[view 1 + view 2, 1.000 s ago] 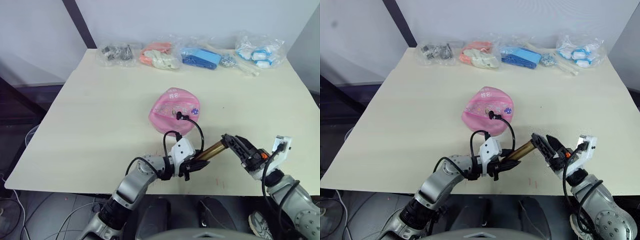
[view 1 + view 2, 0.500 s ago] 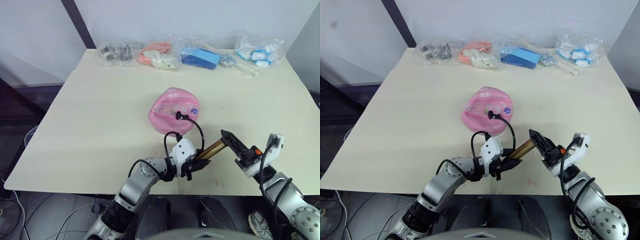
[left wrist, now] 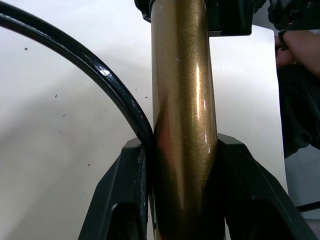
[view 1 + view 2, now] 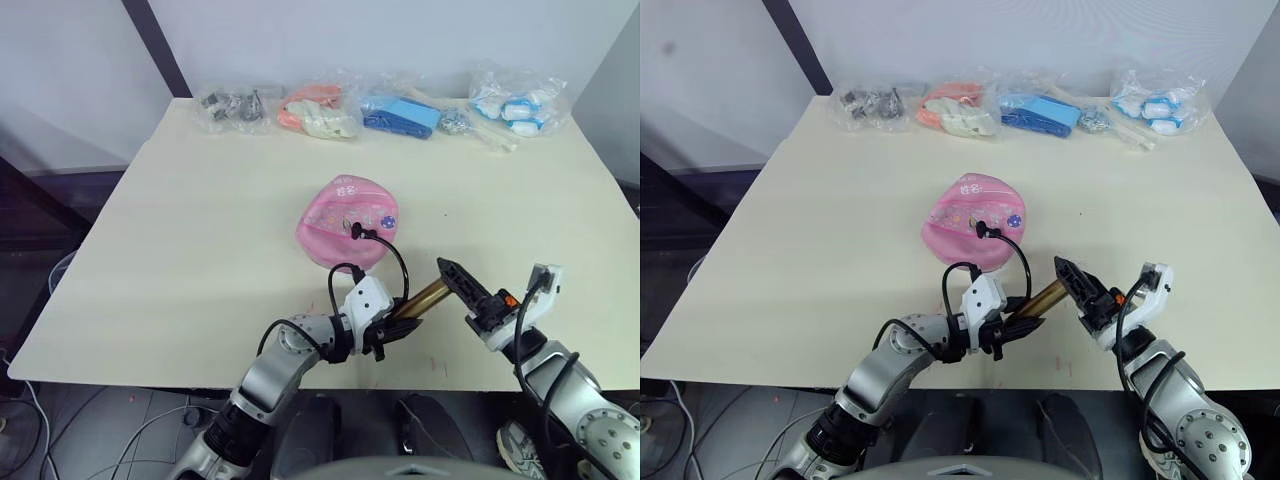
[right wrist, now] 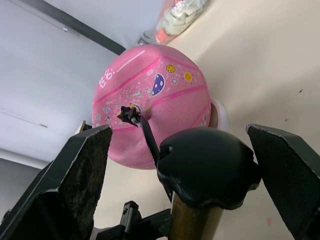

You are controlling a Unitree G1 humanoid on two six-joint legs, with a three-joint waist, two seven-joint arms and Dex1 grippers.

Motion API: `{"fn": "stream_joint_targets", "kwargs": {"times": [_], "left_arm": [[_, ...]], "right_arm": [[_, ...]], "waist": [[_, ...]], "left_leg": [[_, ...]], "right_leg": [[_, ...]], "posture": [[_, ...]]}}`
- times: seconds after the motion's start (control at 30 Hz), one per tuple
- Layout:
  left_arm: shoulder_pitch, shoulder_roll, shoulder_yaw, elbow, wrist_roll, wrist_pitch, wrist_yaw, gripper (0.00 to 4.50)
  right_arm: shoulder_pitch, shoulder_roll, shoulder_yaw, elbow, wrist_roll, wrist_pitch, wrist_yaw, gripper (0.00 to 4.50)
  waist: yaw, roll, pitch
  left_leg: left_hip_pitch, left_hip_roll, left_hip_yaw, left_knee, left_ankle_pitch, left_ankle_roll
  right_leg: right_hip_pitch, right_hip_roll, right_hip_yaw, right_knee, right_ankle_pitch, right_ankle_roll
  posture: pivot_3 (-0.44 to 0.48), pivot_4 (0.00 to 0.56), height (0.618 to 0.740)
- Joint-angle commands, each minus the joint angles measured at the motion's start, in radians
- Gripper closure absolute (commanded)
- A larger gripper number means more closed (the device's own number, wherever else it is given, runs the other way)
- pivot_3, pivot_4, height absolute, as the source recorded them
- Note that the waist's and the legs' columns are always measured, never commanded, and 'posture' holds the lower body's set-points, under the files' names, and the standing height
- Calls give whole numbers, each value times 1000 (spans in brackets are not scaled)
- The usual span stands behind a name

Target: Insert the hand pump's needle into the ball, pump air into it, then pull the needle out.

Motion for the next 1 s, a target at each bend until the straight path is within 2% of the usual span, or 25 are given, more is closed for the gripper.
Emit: {"fn": "stream_joint_targets", "kwargs": {"times": [0.03,1.0], "left_arm": [[2,-8,3,-37,-1,-7,1,3151],[12,-12,-8,-40,-2,-12,3,3151]], "right_arm": [[-3,1,-1,-19,9,-13,6,0],[-30,12,18,-9,16,-11,-18,0]], "waist": [[0,0,0],[0,0,0]], "left_leg": [[0,0,0,0,0,0],[0,0,0,0,0,0]], "right_leg": [[0,0,0,0,0,0],[0,0,0,0,0,0]], "posture": [[0,150,740],[0,150,740]]}}
